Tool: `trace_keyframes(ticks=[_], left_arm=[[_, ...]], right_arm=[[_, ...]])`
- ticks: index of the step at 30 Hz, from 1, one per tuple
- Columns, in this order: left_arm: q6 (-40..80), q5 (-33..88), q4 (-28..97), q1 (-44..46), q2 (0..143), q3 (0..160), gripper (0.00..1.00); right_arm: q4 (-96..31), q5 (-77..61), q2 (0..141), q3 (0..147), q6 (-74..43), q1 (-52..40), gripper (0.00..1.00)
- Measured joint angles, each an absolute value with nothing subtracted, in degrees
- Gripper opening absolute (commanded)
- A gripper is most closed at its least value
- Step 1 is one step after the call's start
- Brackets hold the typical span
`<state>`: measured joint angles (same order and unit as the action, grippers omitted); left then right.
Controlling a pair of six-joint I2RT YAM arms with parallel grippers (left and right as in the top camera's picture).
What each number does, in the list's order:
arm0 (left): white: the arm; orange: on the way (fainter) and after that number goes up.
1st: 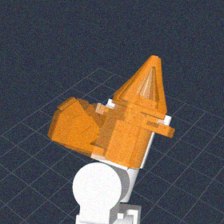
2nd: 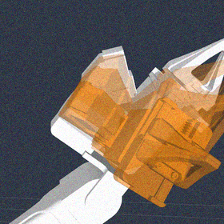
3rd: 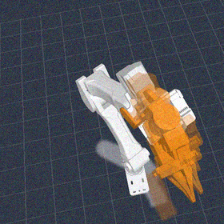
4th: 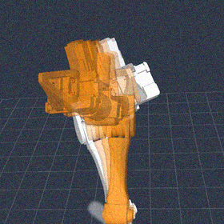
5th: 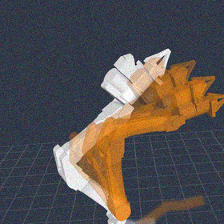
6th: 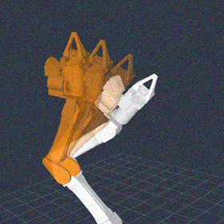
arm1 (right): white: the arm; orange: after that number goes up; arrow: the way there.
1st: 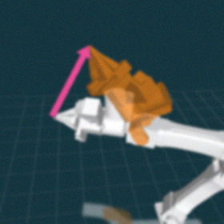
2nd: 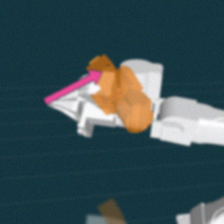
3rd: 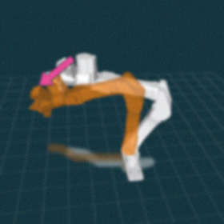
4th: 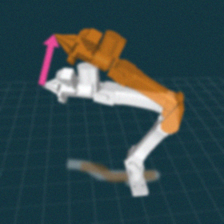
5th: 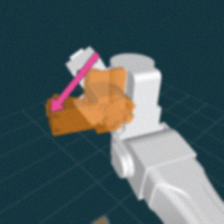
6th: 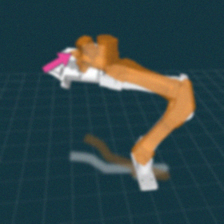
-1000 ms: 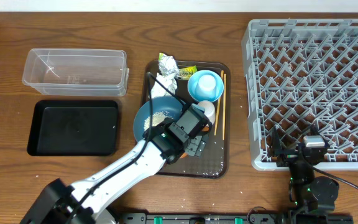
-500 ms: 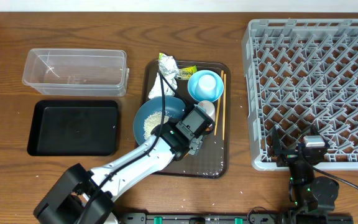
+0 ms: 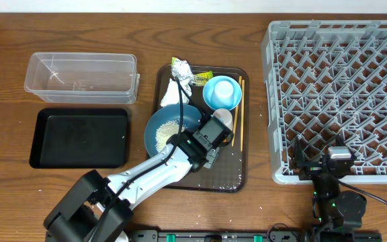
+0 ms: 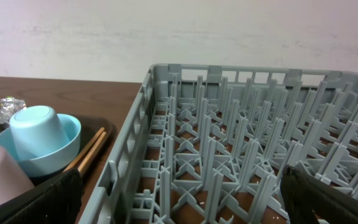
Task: Sort waste into correct bins and load items into the dishwasher rack
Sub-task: 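Lower the left gripper onto the blue bowl rim and grasp it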
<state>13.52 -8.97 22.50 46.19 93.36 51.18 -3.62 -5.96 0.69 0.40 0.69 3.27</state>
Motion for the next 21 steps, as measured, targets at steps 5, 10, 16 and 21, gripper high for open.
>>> trace_keyframes(ticks=[5,10,16,21], left_arm=[[13.5,-8.1,21.7,46.3,93.5,51.2,0.48],[13.4,-7.8,20.5,46.3,93.5,51.2,0.42],[13.5,-7.6,20.5,46.3,93.5,51.2,0.32],[13.5,-7.4,20.5,46.3,93.5,51.2,0.22]], right_arm=[[-3.6,-6.0,0.7,0.4,0.7,3.3,0.99],[-3.6,-6.0,0.7,0.4,0.7,3.3,0.99],[-3.6,-6.0,0.7,0.4,0.7,3.3,0.99],[-3.6,-6.0,0.7,0.4,0.7,3.3,0.99]])
